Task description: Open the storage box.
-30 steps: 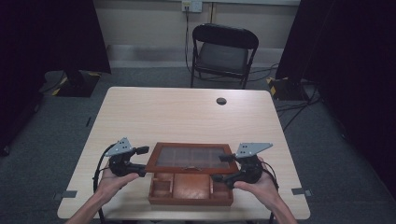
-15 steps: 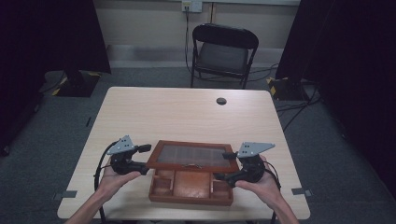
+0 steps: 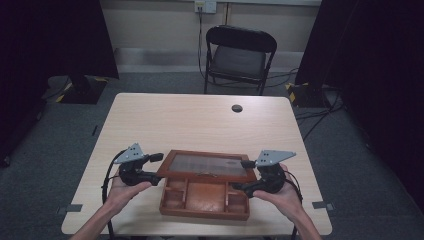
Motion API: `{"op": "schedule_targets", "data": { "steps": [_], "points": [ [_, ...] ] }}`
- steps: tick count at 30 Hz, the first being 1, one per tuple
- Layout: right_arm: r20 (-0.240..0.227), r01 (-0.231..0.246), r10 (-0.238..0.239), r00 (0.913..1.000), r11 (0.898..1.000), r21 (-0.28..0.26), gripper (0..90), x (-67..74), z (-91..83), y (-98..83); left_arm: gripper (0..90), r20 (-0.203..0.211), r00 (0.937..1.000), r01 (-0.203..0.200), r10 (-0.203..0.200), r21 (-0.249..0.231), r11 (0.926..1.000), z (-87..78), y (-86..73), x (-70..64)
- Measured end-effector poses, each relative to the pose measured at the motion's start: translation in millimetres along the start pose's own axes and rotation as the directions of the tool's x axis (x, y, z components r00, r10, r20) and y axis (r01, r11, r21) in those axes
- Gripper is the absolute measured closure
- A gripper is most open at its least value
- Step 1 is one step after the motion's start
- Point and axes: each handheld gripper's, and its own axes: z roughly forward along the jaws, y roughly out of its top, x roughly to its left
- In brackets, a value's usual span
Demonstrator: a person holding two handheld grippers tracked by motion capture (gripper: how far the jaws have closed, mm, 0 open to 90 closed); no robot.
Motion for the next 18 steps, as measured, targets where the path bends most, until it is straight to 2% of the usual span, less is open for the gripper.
{"op": "schedule_targets", "data": {
  "steps": [1, 4, 5, 11, 12, 14, 18],
  "points": [
    [0.005, -0.007, 0.007, 1.0000, 1.000, -0.010, 22.8, -1.5, -0.2, 0.8, 30.1, 0.007, 0.9999, -0.007, 0.007, 0.002, 1.0000, -0.4, 2.6, 0.4],
    [0.013, -0.016, 0.017, 0.9998, 1.000, -0.025, 24.6, -4.9, -1.2, 1.4, 31.7, 0.011, 0.9999, -0.012, 0.012, 0.001, 0.9999, -0.5, 5.3, 1.7],
    [0.011, -0.021, 0.022, 0.9997, 0.999, -0.028, 24.6, -6.0, -1.6, 1.5, 31.9, 0.010, 0.9999, -0.002, 0.002, -0.002, 1.0000, -0.2, 5.5, 1.6],
    [0.007, -0.060, 0.060, 0.9982, 0.996, -0.063, 26.2, -11.8, -2.7, 2.8, 36.0, -0.007, 0.9999, -0.015, 0.015, 0.004, 0.9999, -1.6, 7.0, 6.3],
    [0.007, -0.061, 0.061, 0.9981, 0.996, -0.069, 26.3, -12.7, -2.9, 3.2, 36.8, -0.019, 0.9997, -0.013, 0.014, 0.003, 0.9999, -1.7, 7.1, 7.2],
    [0.008, -0.073, 0.074, 0.9972, 0.995, -0.069, 26.9, -14.6, -3.1, 3.9, 36.9, -0.015, 0.9999, -0.003, 0.003, 0.004, 1.0000, -2.2, 7.0, 8.7],
    [0.012, -0.082, 0.083, 0.9965, 0.994, -0.076, 27.0, -16.5, -3.7, 3.8, 37.8, -0.011, 0.9999, -0.008, 0.008, 0.030, 0.9995, -3.3, 6.6, 13.5]
  ]
}}
